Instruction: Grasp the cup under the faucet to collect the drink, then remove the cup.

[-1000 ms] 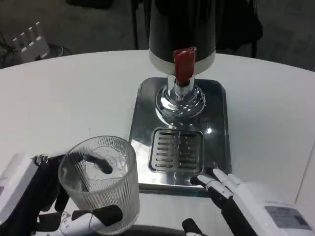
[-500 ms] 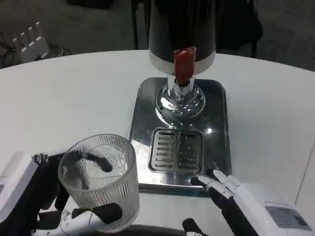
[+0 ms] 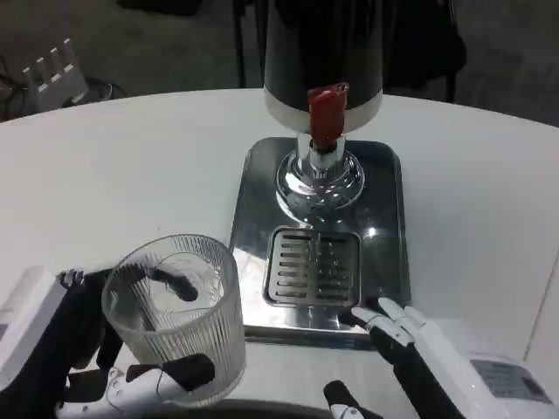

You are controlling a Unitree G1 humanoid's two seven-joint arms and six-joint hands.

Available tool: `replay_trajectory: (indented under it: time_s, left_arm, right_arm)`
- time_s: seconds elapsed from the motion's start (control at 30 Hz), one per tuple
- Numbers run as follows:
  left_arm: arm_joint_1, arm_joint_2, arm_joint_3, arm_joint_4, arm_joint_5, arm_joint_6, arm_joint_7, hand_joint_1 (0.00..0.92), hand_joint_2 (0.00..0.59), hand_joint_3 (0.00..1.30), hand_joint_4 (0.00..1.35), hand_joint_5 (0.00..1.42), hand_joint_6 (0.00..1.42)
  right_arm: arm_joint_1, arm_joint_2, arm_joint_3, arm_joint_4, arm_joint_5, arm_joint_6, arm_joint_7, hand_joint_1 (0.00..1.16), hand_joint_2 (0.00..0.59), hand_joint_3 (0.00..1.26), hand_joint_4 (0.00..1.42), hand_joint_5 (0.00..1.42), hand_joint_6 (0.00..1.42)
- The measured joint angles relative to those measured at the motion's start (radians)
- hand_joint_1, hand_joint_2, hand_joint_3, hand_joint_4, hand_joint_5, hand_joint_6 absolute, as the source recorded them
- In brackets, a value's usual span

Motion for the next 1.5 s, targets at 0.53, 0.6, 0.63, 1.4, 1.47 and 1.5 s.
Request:
replay_trajectory:
  time_s: [0.53,0.6,0.63,1.4,1.47,1.5]
  left_arm:
    - [-0.009,0.0,-0.001,0.01,0.0,0.0,0.0,0.392,0.18,1.0,1.08,1.29,1.42]
    - [-0.009,0.0,-0.001,0.01,0.0,0.0,0.0,0.392,0.18,1.0,1.08,1.29,1.42]
    - [-0.009,0.0,-0.001,0.01,0.0,0.0,0.0,0.392,0.18,1.0,1.08,1.29,1.42]
    - [0.011,0.0,0.0,-0.002,0.0,0.0,0.0,0.392,0.18,1.0,1.08,1.29,1.42]
    - [0.013,0.0,0.0,-0.003,0.0,0.0,0.0,0.392,0.18,1.0,1.08,1.29,1.42]
    - [0.013,0.0,0.0,-0.003,0.0,0.0,0.0,0.392,0.18,1.0,1.08,1.29,1.42]
  right_arm:
    - [-0.024,0.0,0.0,0.015,0.001,0.009,0.001,0.32,0.463,0.17,0.06,0.06,0.11]
    - [-0.024,0.0,0.0,0.015,0.001,0.009,0.001,0.32,0.463,0.17,0.06,0.06,0.11]
    - [-0.024,0.0,0.0,0.015,0.001,0.009,0.001,0.32,0.463,0.17,0.06,0.06,0.11]
    - [-0.02,0.0,-0.001,0.013,0.003,0.009,0.001,0.32,0.463,0.17,0.06,0.07,0.11]
    - [-0.02,0.0,-0.001,0.013,0.003,0.009,0.006,0.32,0.463,0.17,0.06,0.07,0.11]
    - [-0.02,0.0,-0.001,0.013,0.003,0.009,0.007,0.32,0.463,0.17,0.06,0.07,0.11]
